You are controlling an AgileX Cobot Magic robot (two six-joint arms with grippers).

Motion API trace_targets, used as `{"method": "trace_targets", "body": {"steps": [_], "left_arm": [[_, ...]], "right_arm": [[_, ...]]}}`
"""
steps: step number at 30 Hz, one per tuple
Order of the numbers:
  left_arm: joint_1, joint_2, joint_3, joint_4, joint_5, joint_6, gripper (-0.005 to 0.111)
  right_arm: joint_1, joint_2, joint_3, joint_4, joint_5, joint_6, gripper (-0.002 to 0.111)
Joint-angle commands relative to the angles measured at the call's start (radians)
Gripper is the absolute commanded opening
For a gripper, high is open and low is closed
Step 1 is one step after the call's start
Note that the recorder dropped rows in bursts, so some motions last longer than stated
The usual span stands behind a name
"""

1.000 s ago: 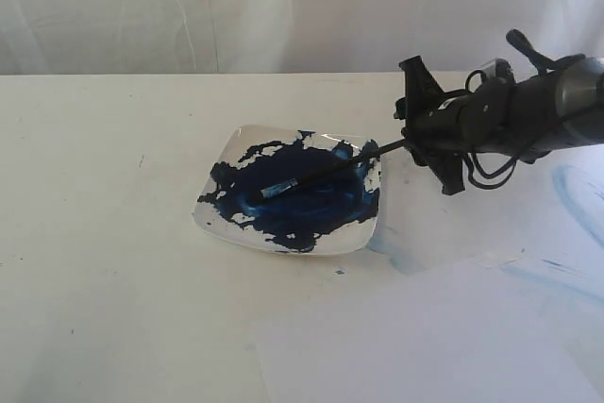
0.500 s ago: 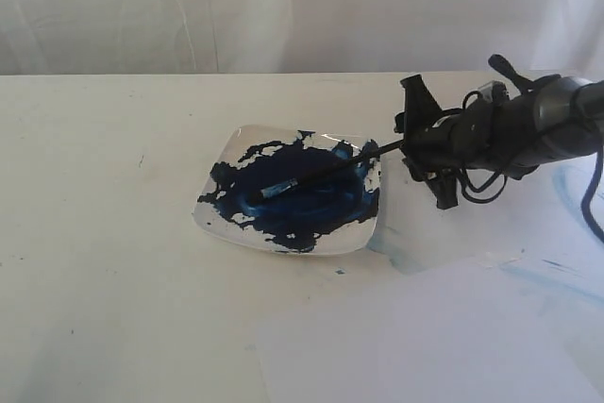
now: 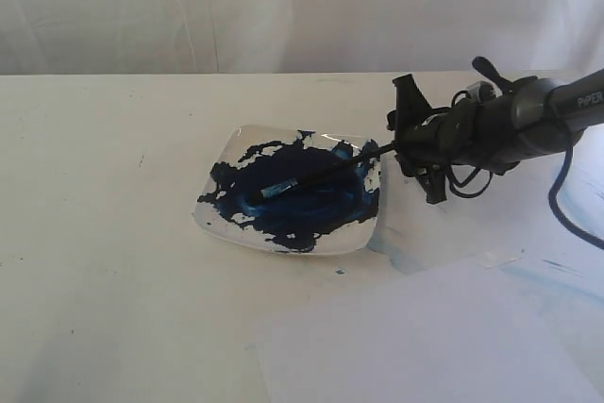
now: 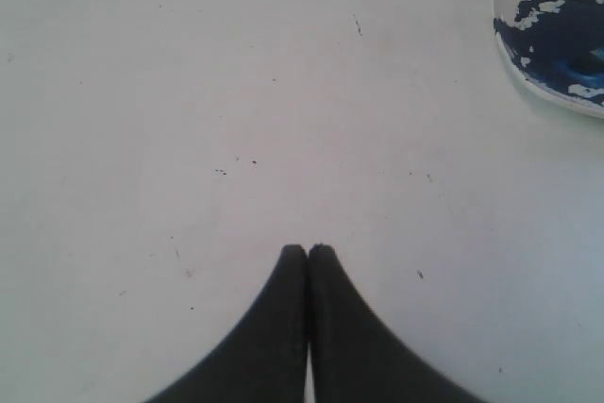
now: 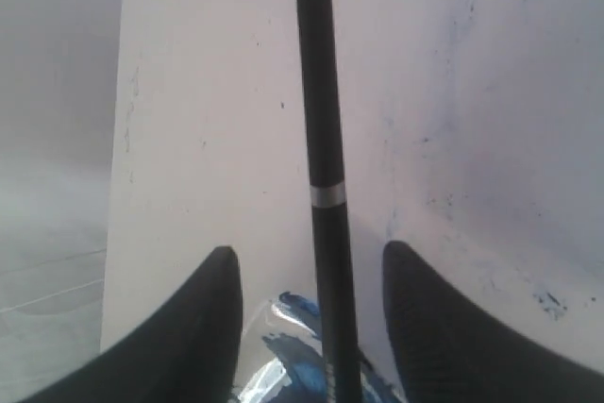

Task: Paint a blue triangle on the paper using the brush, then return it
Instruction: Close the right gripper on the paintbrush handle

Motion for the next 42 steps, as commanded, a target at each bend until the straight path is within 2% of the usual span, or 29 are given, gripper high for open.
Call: {"method": "trace_targets", "body": {"steps": [1, 21, 42], "left_arm": [[-0.004, -0.004, 0.003, -0.003, 0.001, -0.001, 0.0], [-0.004, -0.004, 0.003, -0.003, 0.001, -0.001, 0.0], [-0.004, -0.004, 0.003, -0.003, 0.001, -0.001, 0.0]], "right_arm": [[-0.006, 0.017, -0.022, -0.001, -0.038, 0.002, 0.045], [-0.006, 0.08, -0.041, 0.001, -0.121, 0.03, 0.045], [-0.006, 0.1, -0.07, -0.029, -0.039, 0.03, 0.042]]}}
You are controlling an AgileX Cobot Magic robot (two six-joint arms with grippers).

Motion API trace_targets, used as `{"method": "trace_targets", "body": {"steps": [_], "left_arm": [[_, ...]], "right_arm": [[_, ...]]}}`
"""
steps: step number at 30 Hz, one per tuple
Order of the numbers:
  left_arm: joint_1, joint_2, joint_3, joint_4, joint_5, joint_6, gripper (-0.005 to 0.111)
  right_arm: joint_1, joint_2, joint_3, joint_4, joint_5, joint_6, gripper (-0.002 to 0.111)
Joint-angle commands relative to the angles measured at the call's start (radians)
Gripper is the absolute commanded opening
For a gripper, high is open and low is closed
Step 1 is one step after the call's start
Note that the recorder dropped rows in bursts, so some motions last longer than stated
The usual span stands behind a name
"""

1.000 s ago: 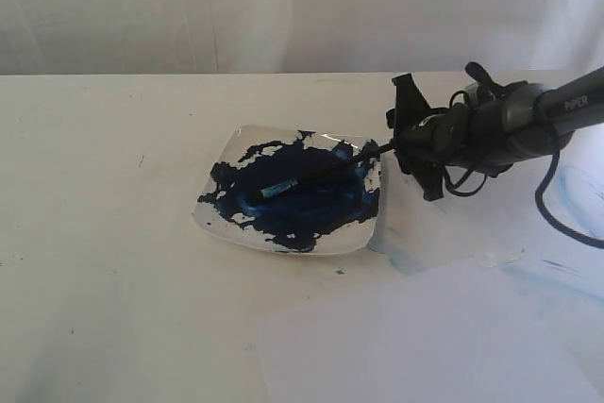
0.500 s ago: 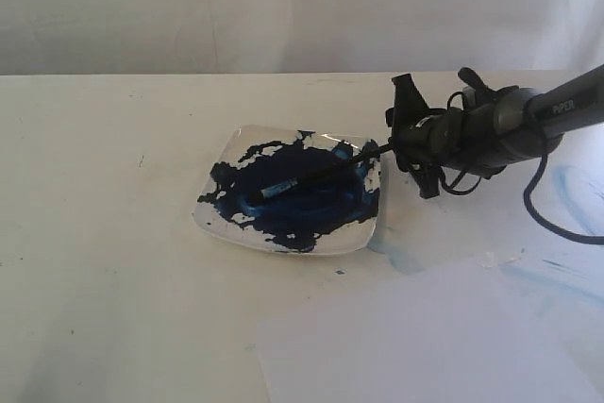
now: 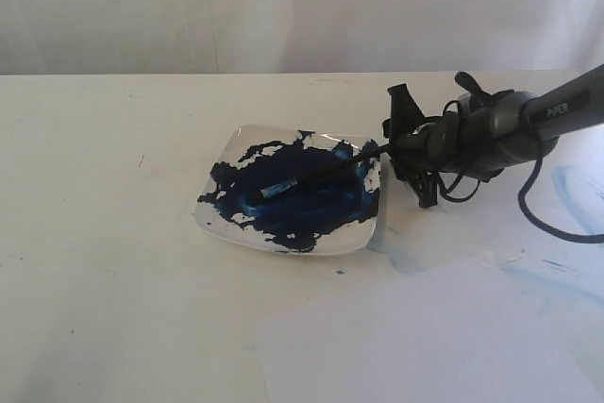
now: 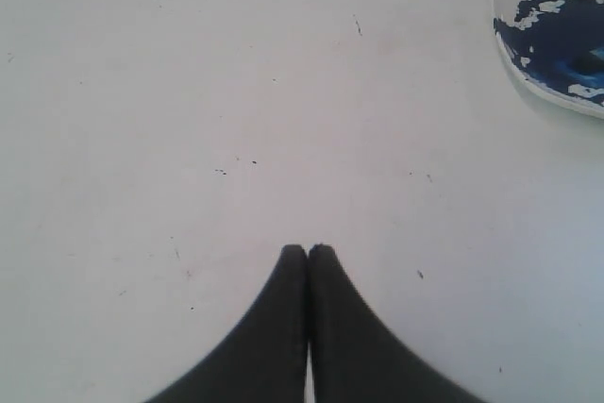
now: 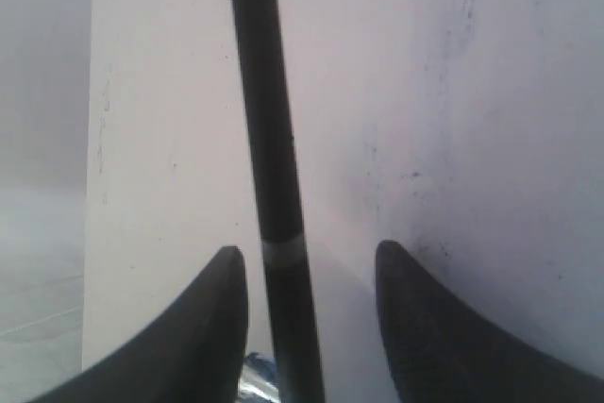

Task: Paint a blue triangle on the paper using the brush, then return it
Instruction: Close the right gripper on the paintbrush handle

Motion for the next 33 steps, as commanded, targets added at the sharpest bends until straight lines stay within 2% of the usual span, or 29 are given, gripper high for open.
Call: {"method": "trace_targets", "body": {"steps": [1, 5, 13, 33], "left_arm": [[-0.004, -0.004, 0.003, -0.003, 0.001, -0.001, 0.0], [-0.004, -0.004, 0.003, -0.003, 0.001, -0.001, 0.0], [-0.004, -0.004, 0.003, -0.003, 0.001, -0.001, 0.0], [-0.004, -0.004, 0.003, -0.003, 0.001, -0.001, 0.0]], "right_arm": [[-0.006, 0.001, -0.004, -0.01, -0.005, -0.001, 0.041], [-0.006, 0.003, -0.004, -0.01, -0.01, -0.001, 0.04], [-0.006, 0.012, -0.004, -0.01, -0.019, -0.001, 0.026], [-0.004, -0.002, -0.004, -0.01, -0.033, 0.006, 0.007]]}}
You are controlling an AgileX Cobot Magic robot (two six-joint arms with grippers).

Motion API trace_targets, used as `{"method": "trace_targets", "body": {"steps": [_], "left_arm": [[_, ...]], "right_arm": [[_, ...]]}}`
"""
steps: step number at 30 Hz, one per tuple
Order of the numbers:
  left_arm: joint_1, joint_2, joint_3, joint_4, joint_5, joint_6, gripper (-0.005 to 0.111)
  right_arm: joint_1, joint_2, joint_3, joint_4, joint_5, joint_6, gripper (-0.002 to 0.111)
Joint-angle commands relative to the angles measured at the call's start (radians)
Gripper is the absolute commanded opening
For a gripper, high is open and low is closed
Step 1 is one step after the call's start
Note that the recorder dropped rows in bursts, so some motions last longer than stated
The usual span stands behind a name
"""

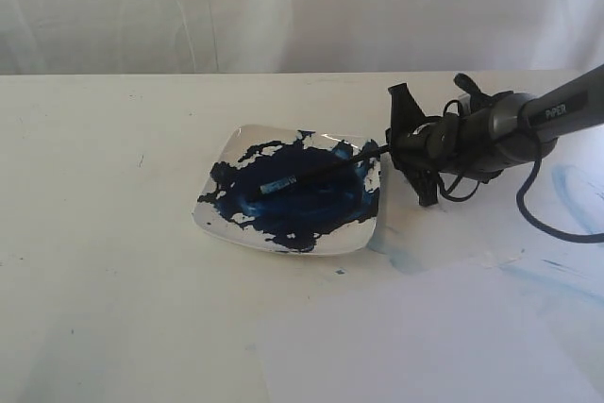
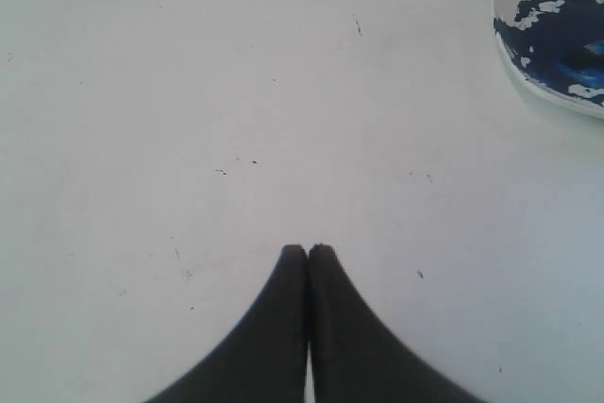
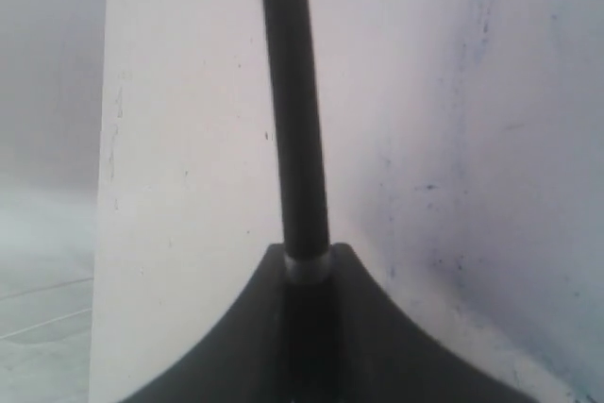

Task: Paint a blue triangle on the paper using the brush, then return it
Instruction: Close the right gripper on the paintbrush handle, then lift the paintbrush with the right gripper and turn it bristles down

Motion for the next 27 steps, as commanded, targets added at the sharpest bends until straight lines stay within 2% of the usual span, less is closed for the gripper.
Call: {"method": "trace_targets", "body": {"steps": [1, 5, 14, 24, 27], "left_arm": [[-0.004, -0.004, 0.003, -0.003, 0.001, -0.001, 0.0], [-0.004, -0.004, 0.003, -0.003, 0.001, -0.001, 0.0], [-0.004, -0.004, 0.003, -0.003, 0.001, -0.001, 0.0], [-0.004, -0.004, 0.003, -0.003, 0.001, -0.001, 0.0], [-0.004, -0.004, 0.003, -0.003, 0.001, -0.001, 0.0]], "right_arm": [[-0.004, -0.01, -0.003, -0.008, -0.008, 0.004, 0.006], [-0.004, -0.027, -0.003, -0.008, -0.006, 0.004, 0.002], [-0.004, -0.129, -0.003, -0.012, -0.004, -0.07, 0.002], [-0.004, -0.339, -0.003, -0.066, 0.063, -0.316, 0.002], [-0.004, -0.399, -0.003, -0.071, 0.065, -0.323, 0.002]]}}
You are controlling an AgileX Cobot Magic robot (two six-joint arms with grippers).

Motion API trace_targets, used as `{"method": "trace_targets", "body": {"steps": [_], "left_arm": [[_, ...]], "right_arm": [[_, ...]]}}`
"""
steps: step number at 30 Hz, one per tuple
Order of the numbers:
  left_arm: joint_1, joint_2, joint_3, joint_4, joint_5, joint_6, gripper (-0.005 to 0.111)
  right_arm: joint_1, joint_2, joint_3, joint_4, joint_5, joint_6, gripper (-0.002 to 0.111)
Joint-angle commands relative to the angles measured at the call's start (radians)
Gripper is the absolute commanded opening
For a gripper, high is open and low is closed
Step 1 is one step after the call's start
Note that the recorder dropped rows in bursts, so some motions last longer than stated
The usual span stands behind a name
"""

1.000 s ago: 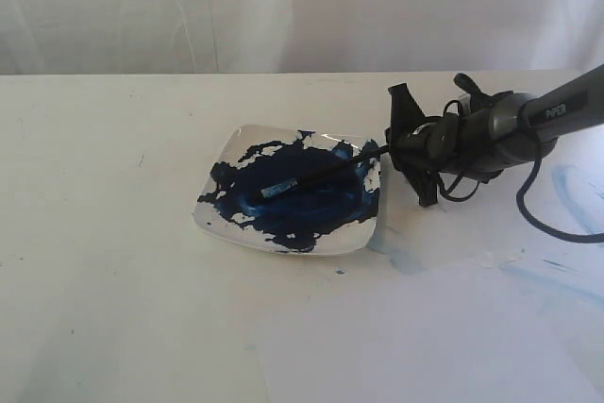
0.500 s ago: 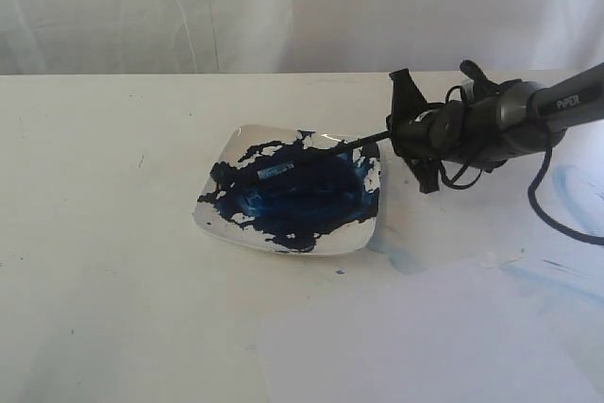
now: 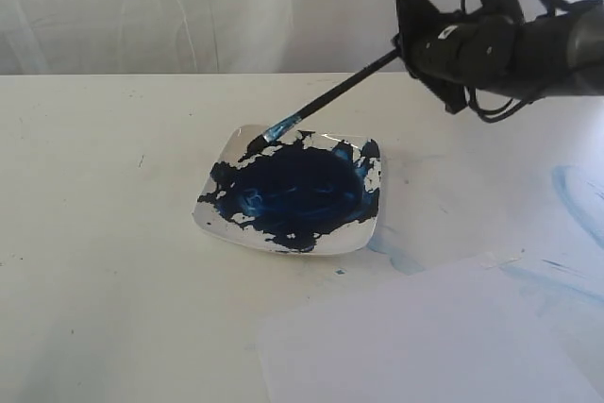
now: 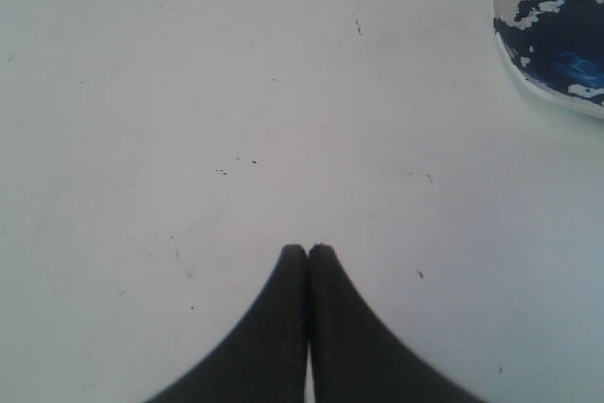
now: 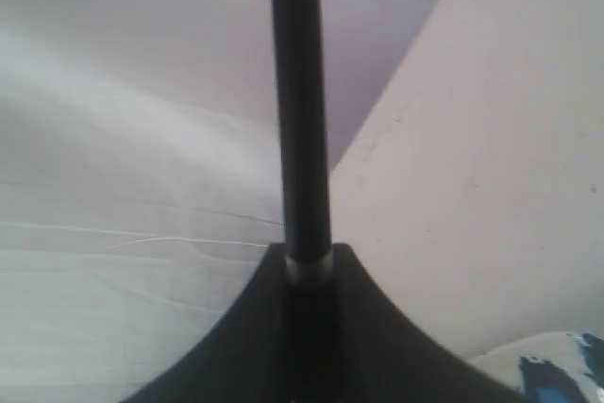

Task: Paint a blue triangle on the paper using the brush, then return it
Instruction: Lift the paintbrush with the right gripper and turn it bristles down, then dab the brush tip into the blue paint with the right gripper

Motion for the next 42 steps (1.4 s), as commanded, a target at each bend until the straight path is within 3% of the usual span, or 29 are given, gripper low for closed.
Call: {"method": "trace_targets", "body": {"steps": [1, 5, 9, 19, 42], "left_arm": [[-0.004, -0.004, 0.003, -0.003, 0.001, -0.001, 0.0], [-0.004, -0.004, 0.003, -0.003, 0.001, -0.001, 0.0], [-0.004, -0.004, 0.003, -0.003, 0.001, -0.001, 0.0], [-0.004, -0.004, 0.003, -0.003, 0.001, -0.001, 0.0], [-0.004, -0.004, 0.003, -0.003, 0.001, -0.001, 0.0]], "right_arm": [[-0.004, -0.096, -0.003, -0.042, 0.01, -0.052, 0.002], [-0.004, -0.141, -0.003, -0.152, -0.006, -0.113, 0.002], [-0.004, -0.165, -0.003, -0.384, -0.043, -0.156, 0.002], [0.006, -0.148, -0.003, -0.846, -0.389, -0.157, 0.0], [0.051, 0.026, -0.003, -0.958, -0.482, -0.142, 0.0]]}}
